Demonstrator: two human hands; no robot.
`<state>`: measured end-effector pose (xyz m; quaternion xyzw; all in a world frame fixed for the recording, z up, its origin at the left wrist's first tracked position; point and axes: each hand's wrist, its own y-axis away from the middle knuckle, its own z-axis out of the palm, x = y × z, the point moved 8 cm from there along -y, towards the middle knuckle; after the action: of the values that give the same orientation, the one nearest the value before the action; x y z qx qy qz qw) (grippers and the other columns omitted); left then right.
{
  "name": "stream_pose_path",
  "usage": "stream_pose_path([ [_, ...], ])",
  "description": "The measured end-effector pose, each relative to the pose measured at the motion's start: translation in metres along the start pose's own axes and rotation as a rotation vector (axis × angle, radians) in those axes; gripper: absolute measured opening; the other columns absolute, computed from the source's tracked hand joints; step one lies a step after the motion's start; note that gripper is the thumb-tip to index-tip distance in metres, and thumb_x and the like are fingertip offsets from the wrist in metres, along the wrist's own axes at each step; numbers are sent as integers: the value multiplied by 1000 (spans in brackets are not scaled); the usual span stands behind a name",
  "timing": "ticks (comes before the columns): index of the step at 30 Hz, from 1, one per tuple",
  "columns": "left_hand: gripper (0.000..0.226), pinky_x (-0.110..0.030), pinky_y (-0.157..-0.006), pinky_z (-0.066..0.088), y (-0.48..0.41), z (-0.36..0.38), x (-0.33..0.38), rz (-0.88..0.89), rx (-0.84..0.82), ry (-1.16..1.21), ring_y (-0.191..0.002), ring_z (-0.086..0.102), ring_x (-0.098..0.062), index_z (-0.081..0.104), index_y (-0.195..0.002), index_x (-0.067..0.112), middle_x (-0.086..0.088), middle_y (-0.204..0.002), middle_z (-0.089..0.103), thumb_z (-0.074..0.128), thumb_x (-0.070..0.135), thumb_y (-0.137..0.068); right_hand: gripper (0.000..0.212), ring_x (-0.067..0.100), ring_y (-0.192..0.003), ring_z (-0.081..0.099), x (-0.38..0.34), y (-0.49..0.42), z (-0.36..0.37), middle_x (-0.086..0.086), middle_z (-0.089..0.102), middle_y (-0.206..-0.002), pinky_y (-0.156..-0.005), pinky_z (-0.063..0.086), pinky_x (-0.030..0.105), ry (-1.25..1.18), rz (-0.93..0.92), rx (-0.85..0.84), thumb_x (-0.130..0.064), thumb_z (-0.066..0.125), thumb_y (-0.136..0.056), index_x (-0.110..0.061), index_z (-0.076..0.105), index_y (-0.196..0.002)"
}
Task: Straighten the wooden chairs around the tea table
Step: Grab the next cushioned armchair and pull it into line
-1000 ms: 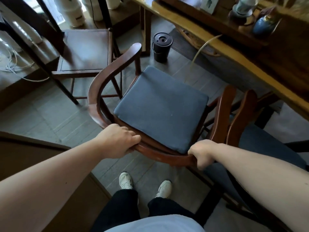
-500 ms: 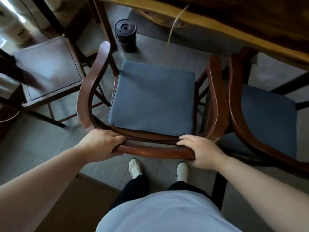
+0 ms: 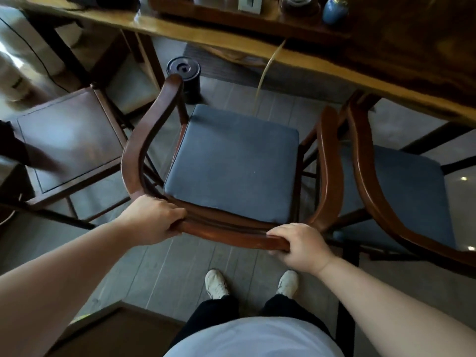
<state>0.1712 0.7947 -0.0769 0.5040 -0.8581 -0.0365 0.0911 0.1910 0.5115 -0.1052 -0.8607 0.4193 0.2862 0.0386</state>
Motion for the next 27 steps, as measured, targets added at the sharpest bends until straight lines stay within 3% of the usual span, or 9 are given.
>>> stream_pose_path([
  [6, 35, -31, -61, 52, -11, -23, -43, -126, 44, 30, -68, 67, -23, 65, -78, 25, 6, -69, 68, 89, 30, -53, 38, 20, -102, 62, -19, -41, 4, -3, 70, -110, -89, 48, 35, -20, 19, -74, -39, 74, -79, -23, 68, -113],
  [9, 24, -32, -66, 53, -13, -28, -23, -92, 48, 19, -72, 66, -24, 62, -79, 23, 5, -72, 66, 77, 26, -60, 57, 15, -113, 56, -4, -42, 11, -4, 63, -123, -96, 45, 34, -50, 10, -275, -45, 70, -75, -23, 59, -127],
  [11, 19, -32, -69, 53, -20, -27, 4, -29, 68, 20, -76, 65, -23, 61, -83, 24, 6, -76, 66, 63, 31, -66, 68, 15, -114, 55, 18, -40, 13, -4, 62, -124, -97, 44, 35, 81, -2, -446, -56, 65, -70, -24, 55, -129],
  [13, 21, -32, -67, 52, -31, -19, 33, 28, 34, 16, -76, 64, -21, 59, -87, 26, 9, -77, 65, 58, 40, -71, 58, 19, -105, 60, 37, -42, 12, -3, 67, -111, -90, 45, 35, 249, -56, -539, -56, 64, -67, -25, 60, -116],
  [16, 26, -31, -57, 46, -49, -12, 52, -63, -50, -7, -71, 65, -22, 60, -88, 29, 8, -74, 66, 57, 52, -77, 28, 23, -89, 64, 55, -56, 5, -3, 68, -89, -73, 41, 31, 434, -142, -632, -47, 65, -70, -28, 55, -87],
  [20, 30, -29, -54, 44, -54, -17, 56, -125, -95, -68, -67, 66, -22, 63, -84, 28, 7, -69, 66, 58, 57, -77, 28, 24, -84, 62, 61, -60, 8, -8, 57, -78, -68, 44, 31, 479, -186, -763, -48, 66, -70, -27, 55, -85],
  [27, 29, -30, -58, 42, -110, -22, 91, -178, -83, -33, -72, 65, -28, 62, -82, 22, 3, -75, 69, 62, 50, -76, 30, 24, -81, 62, 119, -69, -29, -8, 57, -73, -75, 48, 32, 550, -87, -761, -50, 69, -63, -30, 50, -76],
])
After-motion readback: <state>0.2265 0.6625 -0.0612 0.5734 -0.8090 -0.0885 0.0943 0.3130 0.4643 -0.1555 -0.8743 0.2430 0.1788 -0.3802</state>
